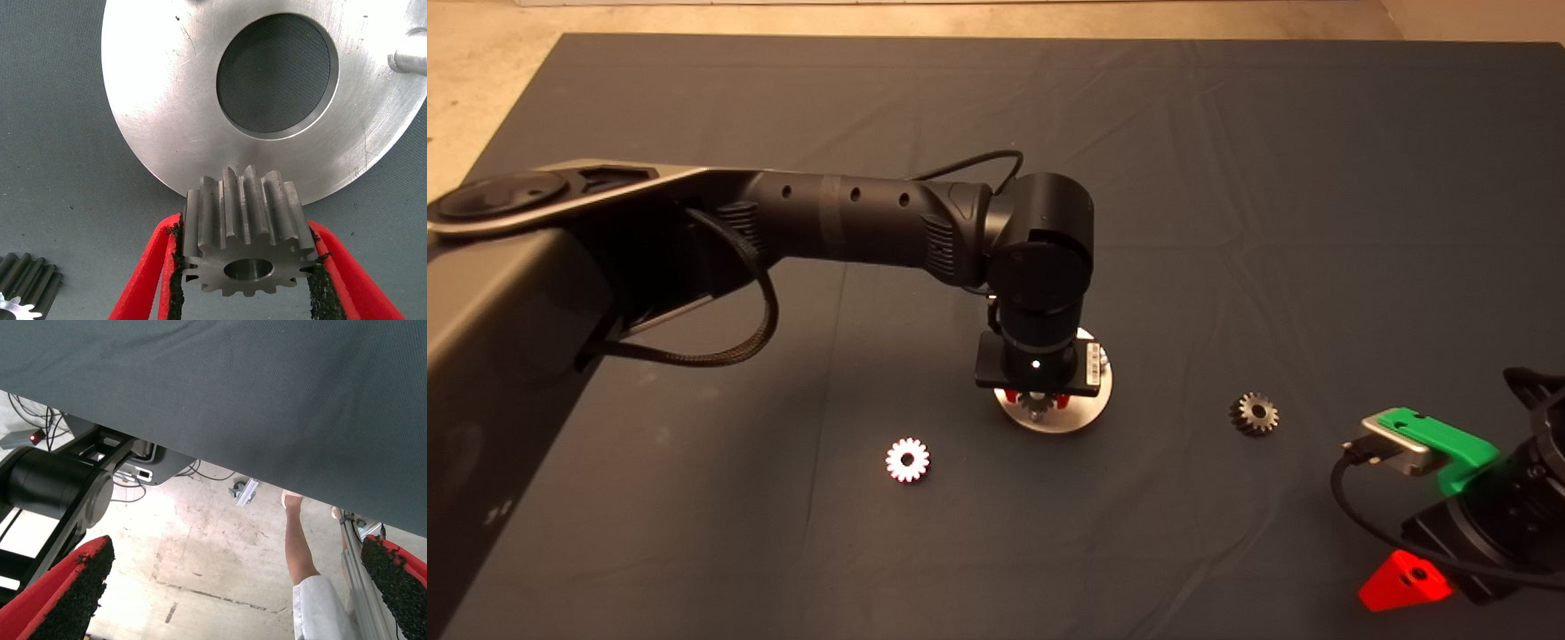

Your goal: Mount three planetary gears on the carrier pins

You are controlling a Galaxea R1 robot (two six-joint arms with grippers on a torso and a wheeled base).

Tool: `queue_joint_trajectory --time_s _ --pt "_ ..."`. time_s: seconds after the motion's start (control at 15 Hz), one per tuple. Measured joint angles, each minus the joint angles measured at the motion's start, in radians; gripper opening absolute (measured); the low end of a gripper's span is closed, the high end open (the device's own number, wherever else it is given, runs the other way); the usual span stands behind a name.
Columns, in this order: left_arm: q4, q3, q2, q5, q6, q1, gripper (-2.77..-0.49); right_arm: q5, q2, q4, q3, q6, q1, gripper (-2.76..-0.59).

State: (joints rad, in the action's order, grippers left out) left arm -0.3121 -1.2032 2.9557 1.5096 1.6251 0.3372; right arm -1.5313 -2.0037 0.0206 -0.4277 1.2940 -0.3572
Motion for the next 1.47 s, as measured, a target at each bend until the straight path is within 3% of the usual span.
queue_joint_trajectory --time_s 0.93,1.47 --pt "-0.003 0.001 0.0 -0.001 0.0 -0.001 -2.27 0.0 0.0 0.0 0.0 0.0 0.0 -0.61" --pt "-0.034 0.023 0.0 0.001 0.001 -0.005 -2.27 0.0 0.0 0.0 0.0 0.0 0.0 -0.61"
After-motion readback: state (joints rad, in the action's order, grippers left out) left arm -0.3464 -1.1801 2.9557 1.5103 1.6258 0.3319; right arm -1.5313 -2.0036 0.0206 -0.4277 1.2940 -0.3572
